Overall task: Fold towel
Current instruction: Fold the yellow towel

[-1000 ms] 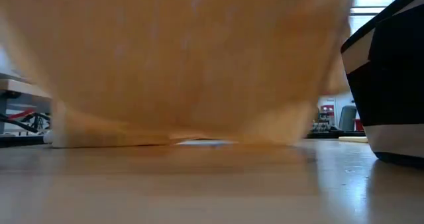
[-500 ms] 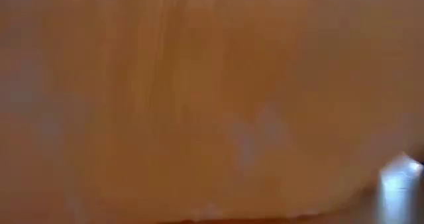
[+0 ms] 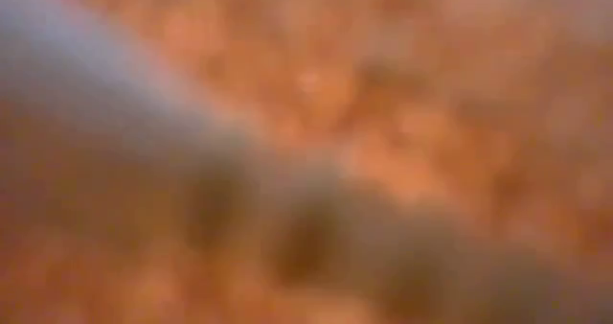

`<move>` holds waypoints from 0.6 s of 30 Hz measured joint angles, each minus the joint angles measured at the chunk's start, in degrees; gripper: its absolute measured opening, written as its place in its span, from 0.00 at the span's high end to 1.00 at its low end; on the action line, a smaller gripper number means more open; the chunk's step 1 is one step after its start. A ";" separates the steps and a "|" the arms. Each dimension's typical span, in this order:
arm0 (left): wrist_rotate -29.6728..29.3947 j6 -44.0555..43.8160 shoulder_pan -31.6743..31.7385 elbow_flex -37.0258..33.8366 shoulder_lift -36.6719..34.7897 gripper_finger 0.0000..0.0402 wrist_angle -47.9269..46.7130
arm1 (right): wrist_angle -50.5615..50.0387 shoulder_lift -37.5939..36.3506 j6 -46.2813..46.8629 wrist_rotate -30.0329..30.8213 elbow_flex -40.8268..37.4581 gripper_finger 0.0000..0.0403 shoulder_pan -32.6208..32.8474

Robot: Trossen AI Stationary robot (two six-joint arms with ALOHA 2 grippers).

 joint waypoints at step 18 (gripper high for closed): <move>0.02 -9.30 -3.65 2.38 -0.66 0.91 -8.82 | -10.74 4.07 -16.90 16.11 3.72 0.66 1.03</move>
